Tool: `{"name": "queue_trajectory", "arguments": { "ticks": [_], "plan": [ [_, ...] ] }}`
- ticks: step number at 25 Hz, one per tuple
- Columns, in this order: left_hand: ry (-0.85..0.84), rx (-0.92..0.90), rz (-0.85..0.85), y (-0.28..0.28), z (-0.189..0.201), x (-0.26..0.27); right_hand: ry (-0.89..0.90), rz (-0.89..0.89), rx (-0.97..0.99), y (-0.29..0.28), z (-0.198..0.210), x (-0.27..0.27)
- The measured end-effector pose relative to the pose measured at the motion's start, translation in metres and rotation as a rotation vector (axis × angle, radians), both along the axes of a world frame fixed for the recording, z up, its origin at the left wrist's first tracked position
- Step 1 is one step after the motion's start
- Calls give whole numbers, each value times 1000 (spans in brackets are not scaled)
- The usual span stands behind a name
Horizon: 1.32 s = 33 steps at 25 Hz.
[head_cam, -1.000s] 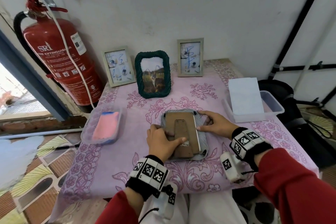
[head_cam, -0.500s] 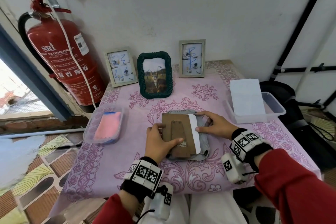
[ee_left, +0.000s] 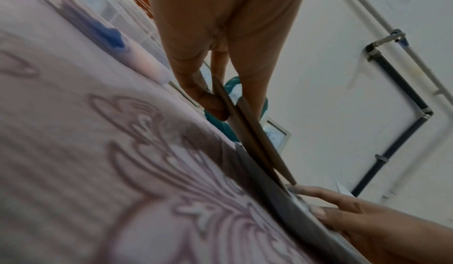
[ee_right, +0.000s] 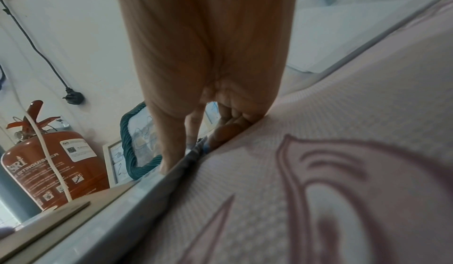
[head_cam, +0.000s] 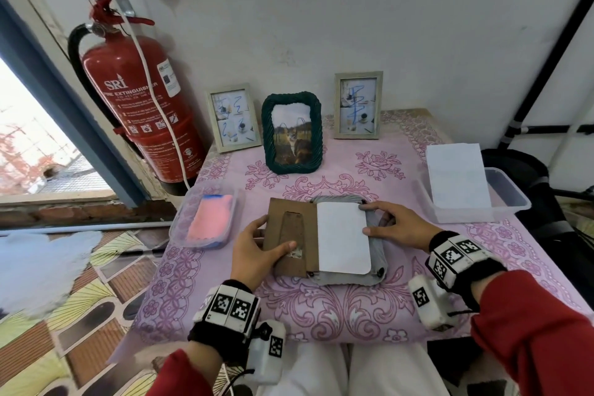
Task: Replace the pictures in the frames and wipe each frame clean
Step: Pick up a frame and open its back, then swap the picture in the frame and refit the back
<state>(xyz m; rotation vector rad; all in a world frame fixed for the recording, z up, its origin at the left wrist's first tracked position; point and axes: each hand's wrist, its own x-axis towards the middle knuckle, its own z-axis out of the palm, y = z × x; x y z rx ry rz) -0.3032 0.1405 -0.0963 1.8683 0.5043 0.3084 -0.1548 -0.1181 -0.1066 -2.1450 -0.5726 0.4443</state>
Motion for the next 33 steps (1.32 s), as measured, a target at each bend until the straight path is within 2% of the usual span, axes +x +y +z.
{"name": "queue_trajectory", "arguments": {
  "ticks": [4,7,12,17,19,21,24,30,33],
  "plan": [
    [10,-22,73,20,-5,-9,7,10,-5,1,1,0],
    [36,66,112,29,-8,-15,3,21,-13,0,1,0],
    [151,297,60,26,-13,-22,-4,22,-19,0,-1,1],
    [311,625,7,18,-14,-24,-13,25,-11,0,-5,4],
    [285,630,-45,15,-12,-24,-13,22,-9,-1,-6,5],
    [236,601,-194,14,-12,-23,-16,19,-8,-1,-6,5],
    [284,625,-347,12,-11,-21,-19,17,-8,-1,-6,5],
    [386,770,-325,8,-8,-14,-22,13,-3,0,-5,3],
    [416,779,-323,7,-4,-11,-22,14,-3,1,-4,2]
  ]
}}
